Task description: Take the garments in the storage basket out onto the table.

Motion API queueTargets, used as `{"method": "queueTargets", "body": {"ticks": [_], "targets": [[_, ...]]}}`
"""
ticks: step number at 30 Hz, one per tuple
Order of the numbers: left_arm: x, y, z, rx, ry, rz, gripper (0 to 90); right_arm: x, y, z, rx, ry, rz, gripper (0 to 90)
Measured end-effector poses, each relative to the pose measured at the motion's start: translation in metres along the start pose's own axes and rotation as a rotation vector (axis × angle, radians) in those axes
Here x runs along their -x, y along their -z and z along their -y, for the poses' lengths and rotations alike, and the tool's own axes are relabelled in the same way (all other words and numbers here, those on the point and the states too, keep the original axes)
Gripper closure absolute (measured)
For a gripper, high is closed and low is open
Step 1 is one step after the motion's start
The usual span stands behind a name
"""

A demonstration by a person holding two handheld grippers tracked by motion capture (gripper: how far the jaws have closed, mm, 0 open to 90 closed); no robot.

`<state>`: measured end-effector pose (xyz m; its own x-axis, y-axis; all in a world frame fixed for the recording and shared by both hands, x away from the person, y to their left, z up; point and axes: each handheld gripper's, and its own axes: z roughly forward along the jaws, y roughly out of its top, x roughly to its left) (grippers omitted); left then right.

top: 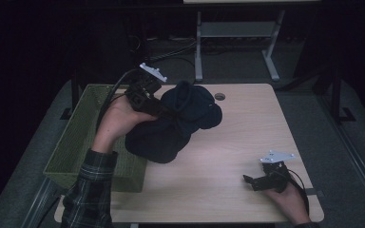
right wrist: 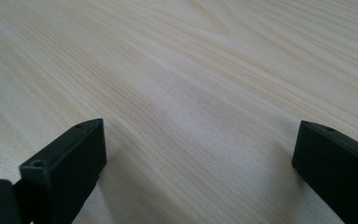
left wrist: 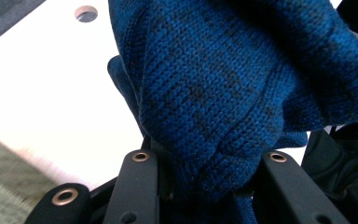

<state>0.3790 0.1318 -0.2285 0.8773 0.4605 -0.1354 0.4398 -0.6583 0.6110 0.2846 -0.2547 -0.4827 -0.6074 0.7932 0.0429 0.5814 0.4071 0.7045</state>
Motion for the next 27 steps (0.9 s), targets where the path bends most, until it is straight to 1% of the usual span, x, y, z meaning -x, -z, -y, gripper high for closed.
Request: {"method": "queueTargets", "body": {"ticks": [3, 5, 9, 13, 17, 20, 23, 24, 25, 26, 27], "targets": [[0.004, -0.011, -0.004, -0.001, -0.002, 0.004, 69.2, 0.000, 0.000, 0.000, 0.000, 0.000, 0.000, 2.6], [0.006, -0.017, -0.006, -0.008, -0.016, 0.011, 69.2, 0.000, 0.000, 0.000, 0.000, 0.001, 0.000, 2.5], [0.009, -0.031, -0.009, -0.012, -0.010, 0.023, 69.1, 0.000, 0.000, 0.000, 0.000, -0.001, 0.000, 2.5], [0.012, -0.046, -0.013, -0.034, -0.024, 0.031, 69.1, 0.000, 0.000, 0.000, -0.001, -0.001, 0.000, 2.6], [0.016, -0.061, -0.014, -0.029, -0.012, 0.046, 69.2, 0.000, 0.000, 0.000, -0.001, -0.004, 0.000, 2.5], [0.018, -0.074, -0.015, -0.044, -0.018, 0.055, 69.2, 0.000, 0.000, 0.000, -0.001, -0.002, 0.000, 2.5], [0.020, -0.086, -0.015, -0.046, -0.012, 0.072, 69.2, 0.000, 0.000, 0.000, -0.002, -0.003, -0.001, 2.5], [0.020, -0.086, -0.015, -0.046, -0.012, 0.072, 69.2, 0.000, 0.000, 0.000, -0.001, -0.003, 0.000, 2.5], [0.021, -0.093, -0.016, -0.048, -0.016, 0.084, 69.1, 0.000, 0.000, 0.000, -0.002, -0.003, 0.000, 2.6], [0.021, -0.093, -0.016, -0.048, -0.016, 0.084, 69.1, 0.000, 0.000, 0.000, -0.004, -0.001, -0.002, 2.5], [0.022, -0.100, -0.017, -0.054, -0.016, 0.093, 69.2, 0.000, 0.000, 0.000, -0.002, -0.002, -0.003, 2.5]]}}
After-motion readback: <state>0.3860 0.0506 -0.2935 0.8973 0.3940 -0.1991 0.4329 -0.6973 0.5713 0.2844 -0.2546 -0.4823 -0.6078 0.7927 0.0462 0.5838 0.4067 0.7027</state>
